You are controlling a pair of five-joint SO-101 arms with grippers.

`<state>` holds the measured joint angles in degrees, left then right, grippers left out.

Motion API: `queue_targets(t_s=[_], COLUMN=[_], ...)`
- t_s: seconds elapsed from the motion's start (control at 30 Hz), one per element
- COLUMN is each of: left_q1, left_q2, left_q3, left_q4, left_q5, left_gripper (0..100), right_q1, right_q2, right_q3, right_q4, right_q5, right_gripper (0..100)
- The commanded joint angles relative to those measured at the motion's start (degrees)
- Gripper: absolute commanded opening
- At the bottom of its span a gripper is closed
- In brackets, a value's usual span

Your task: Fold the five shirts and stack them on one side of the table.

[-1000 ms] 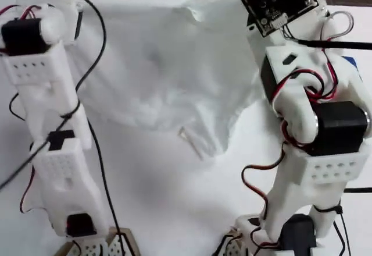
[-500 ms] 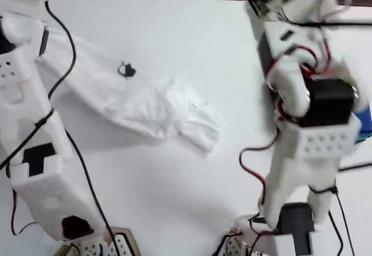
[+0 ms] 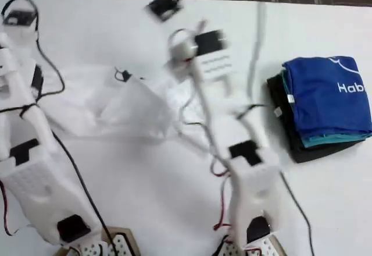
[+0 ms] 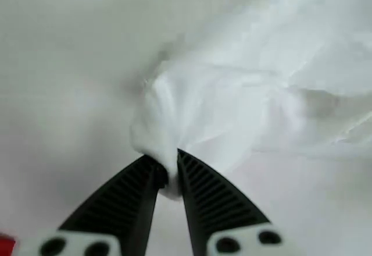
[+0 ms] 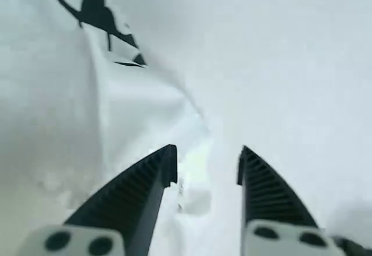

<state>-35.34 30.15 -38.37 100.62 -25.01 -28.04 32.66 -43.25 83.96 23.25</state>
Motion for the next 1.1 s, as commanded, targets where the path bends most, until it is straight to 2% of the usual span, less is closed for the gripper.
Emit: queue_targets(t_s=[0.0,0.23,0.67,0.73,0.8,1.07], left_q1=[-2.1,-4.7,-4.0,-4.0,-4.0,-4.0], left_q2=[2.1,4.2,4.4,4.4,4.5,4.7], left_q3=[0.1,-0.3,-0.3,-0.3,-0.3,0.0], left_q4=[-0.4,-0.4,-0.4,-0.4,-0.4,-0.4], left_q5=[-0.7,-0.7,-0.6,-0.6,-0.6,-0.6], left_gripper=[2,2,2,2,2,2], right_q1=[-5.5,-11.6,-11.4,-11.4,-11.1,-9.5], right_q2=[6.3,21.2,32.0,32.0,31.8,29.2], right_q3=[-11.7,-25.8,-30.1,-30.1,-30.1,-40.2], right_q4=[-2.2,-4.0,-4.8,-4.6,-4.8,1.3], right_q5=[-0.4,-0.6,-0.6,-0.9,-0.9,-1.0], right_gripper=[19.4,18.3,17.9,13.5,2.2,2.1])
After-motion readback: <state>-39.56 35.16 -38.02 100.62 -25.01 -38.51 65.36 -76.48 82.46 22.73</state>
